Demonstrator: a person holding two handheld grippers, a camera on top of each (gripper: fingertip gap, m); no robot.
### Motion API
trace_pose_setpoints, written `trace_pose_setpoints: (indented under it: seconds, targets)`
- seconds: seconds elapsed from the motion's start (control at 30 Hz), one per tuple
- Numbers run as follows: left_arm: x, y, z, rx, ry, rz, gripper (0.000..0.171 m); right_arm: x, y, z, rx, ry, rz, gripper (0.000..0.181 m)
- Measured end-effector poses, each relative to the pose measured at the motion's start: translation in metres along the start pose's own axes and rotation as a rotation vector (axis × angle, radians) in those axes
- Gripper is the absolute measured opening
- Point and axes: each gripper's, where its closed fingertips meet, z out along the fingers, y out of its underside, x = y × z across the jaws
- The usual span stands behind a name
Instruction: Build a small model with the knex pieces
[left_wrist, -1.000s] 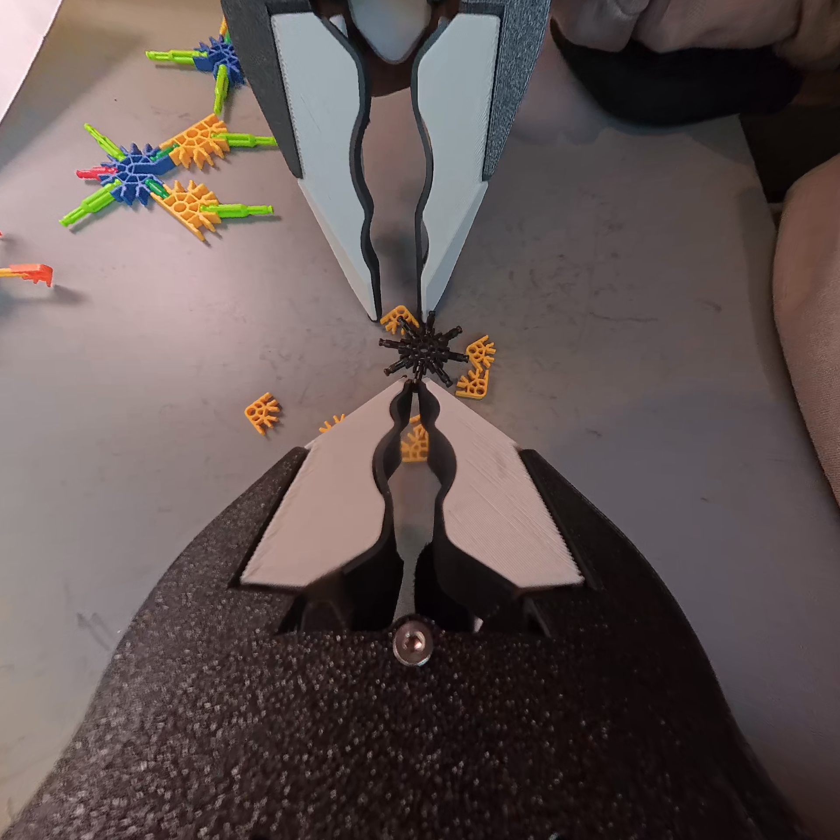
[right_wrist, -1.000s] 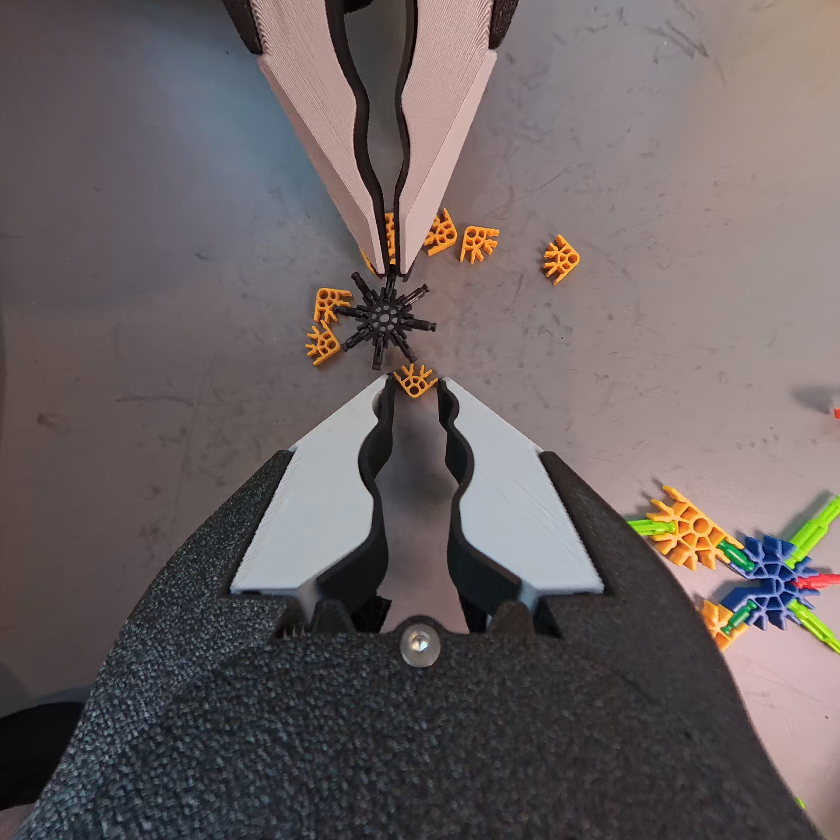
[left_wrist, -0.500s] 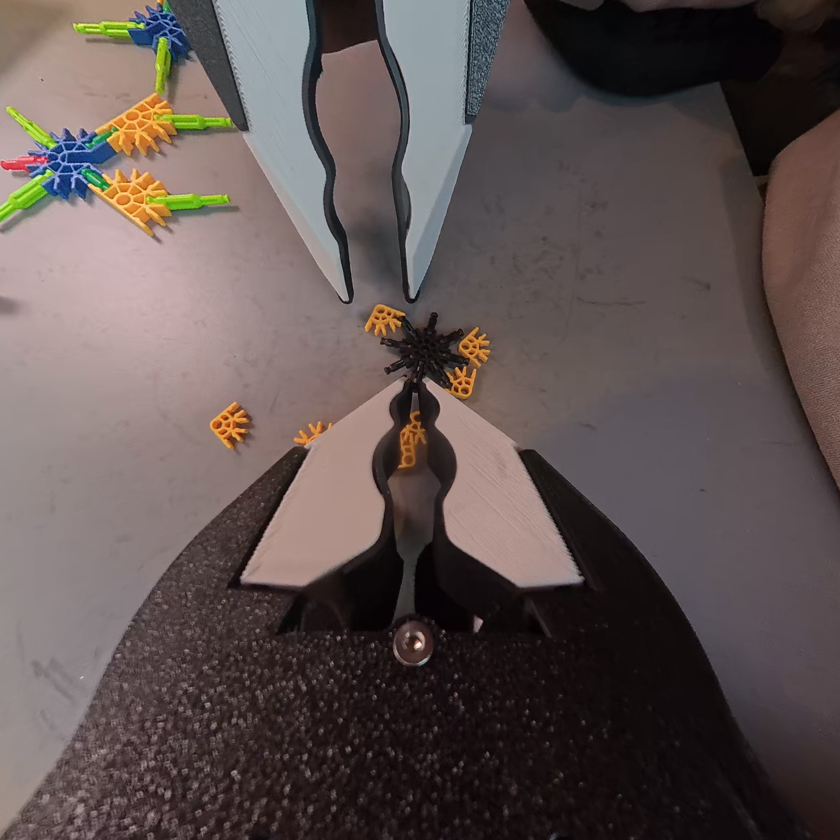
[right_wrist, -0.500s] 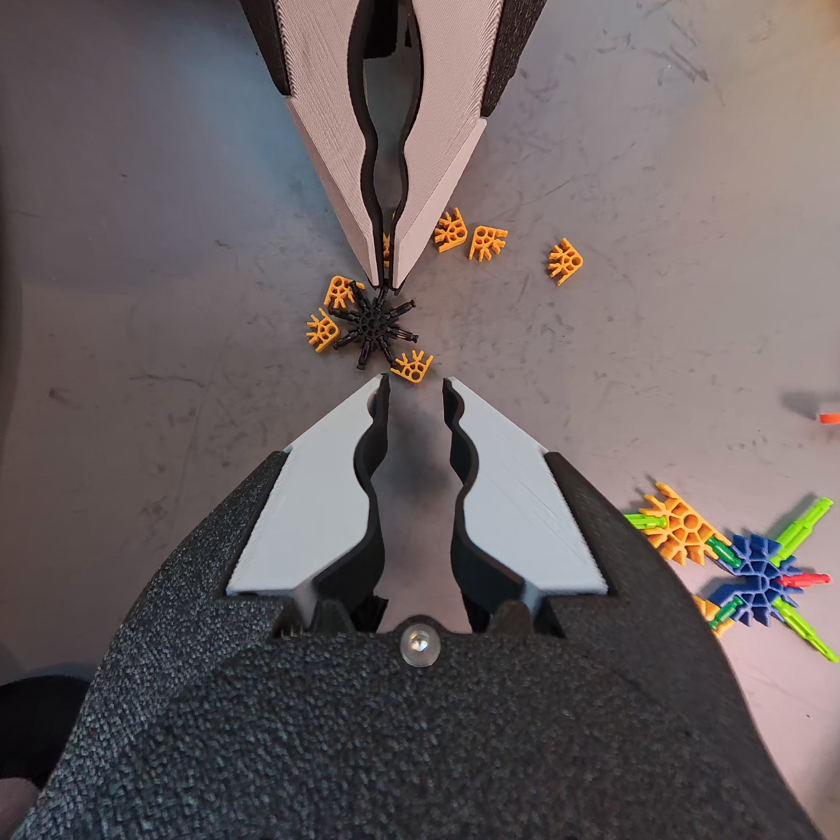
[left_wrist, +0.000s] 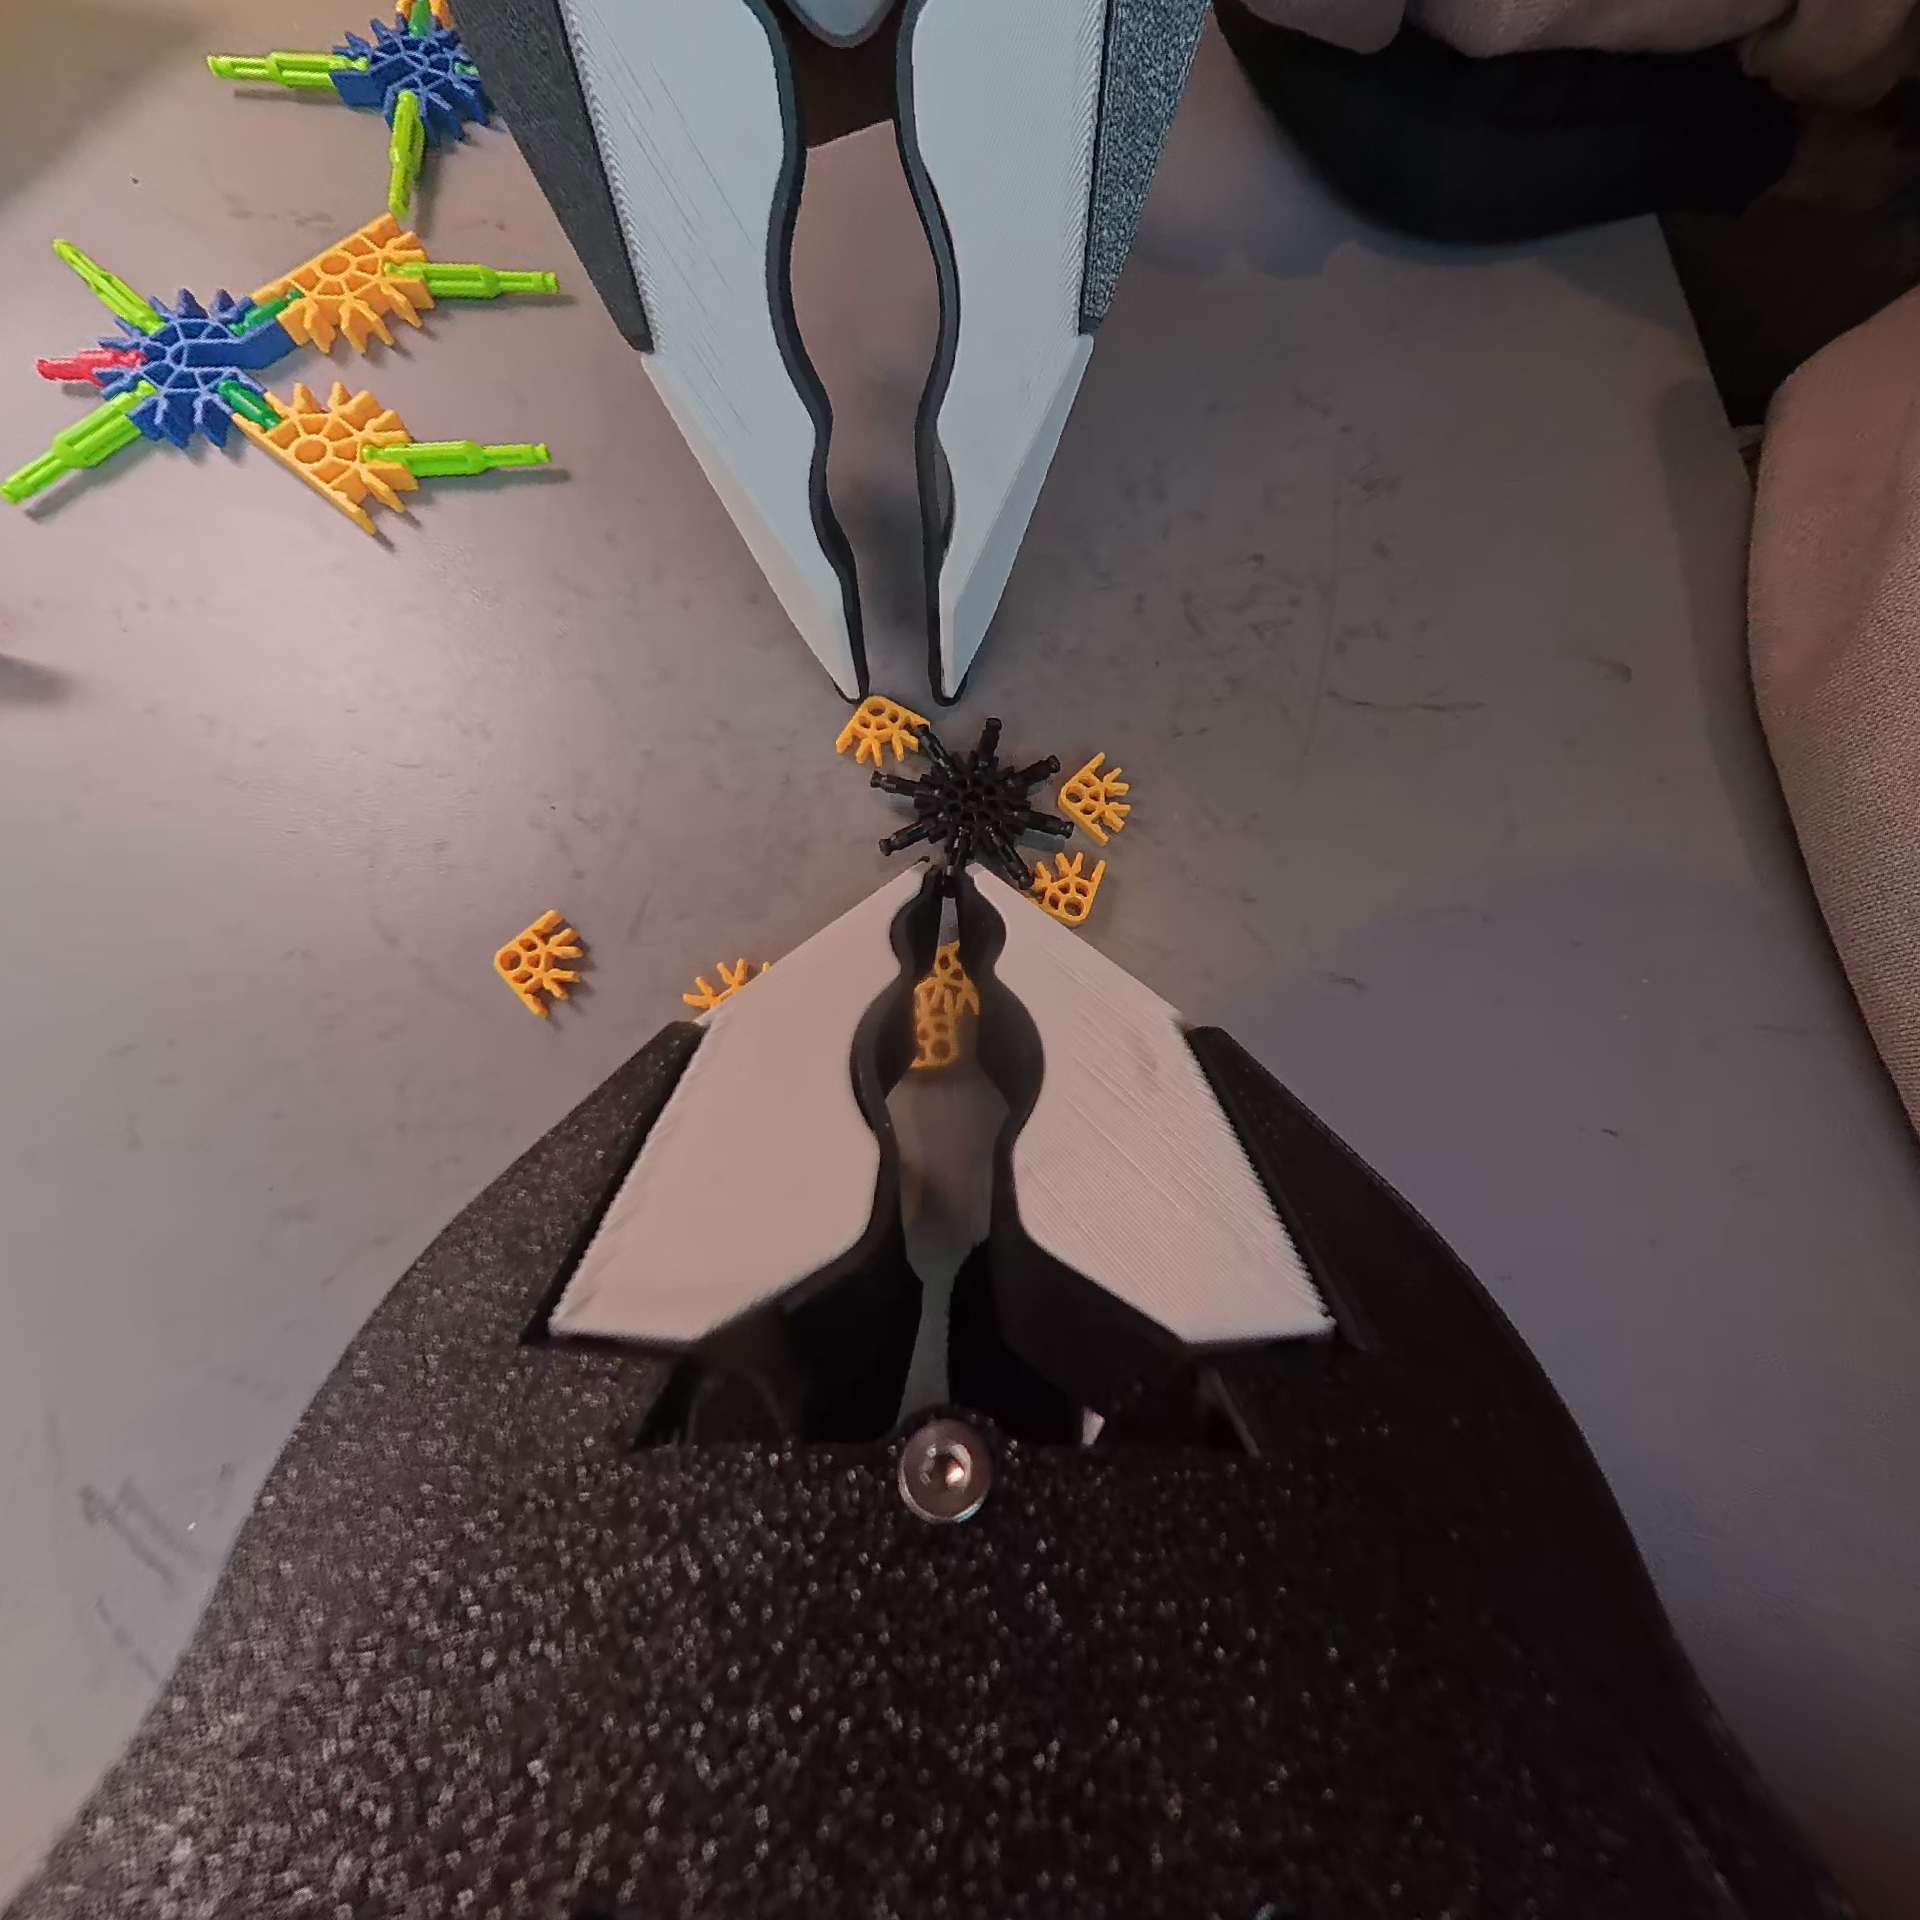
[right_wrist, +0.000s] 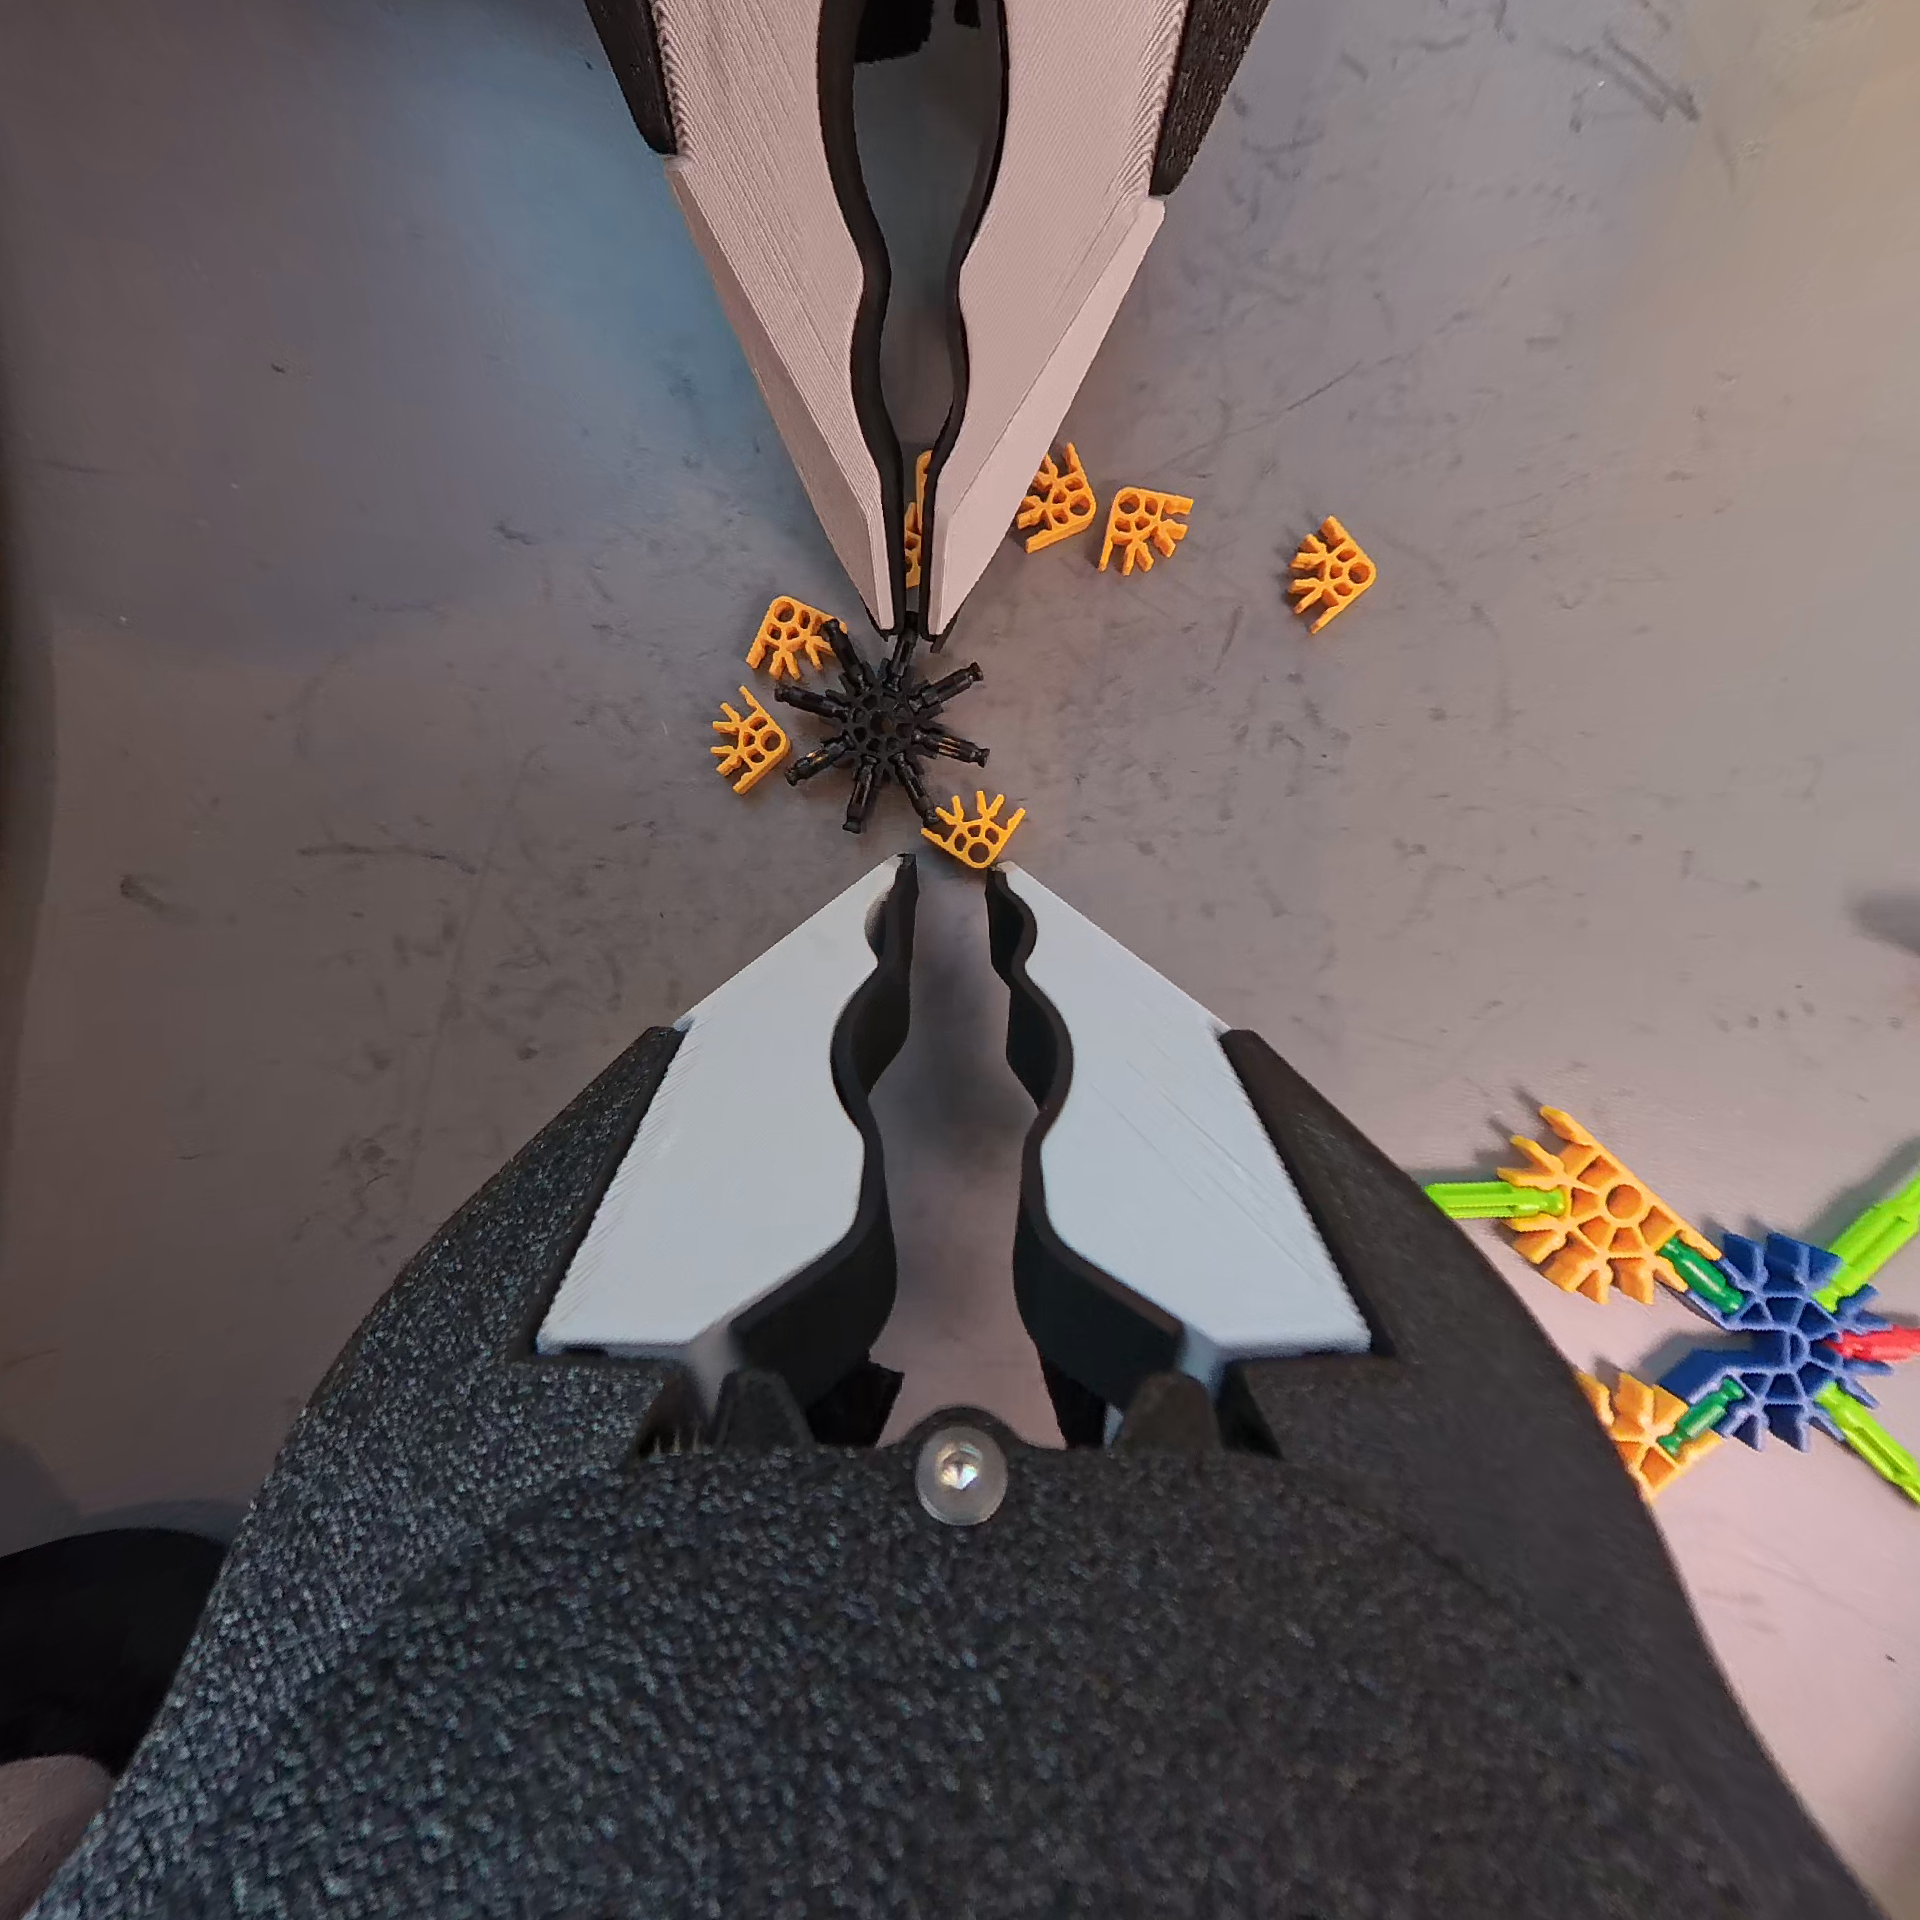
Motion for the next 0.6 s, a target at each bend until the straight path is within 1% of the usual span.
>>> trace_pose_setpoints:
  seconds: [0.37,0.6]
  targets:
    - [0.0,0.002,0.002,-0.006,-0.002,-0.003,0.002,-0.001,0.001,-0.003,0.002,-0.012,0.008,0.01]
    - [-0.001,0.002,0.003,-0.01,-0.002,-0.003,0.002,0.001,-0.012,-0.005,0.064,0.009,-0.019,0.002]
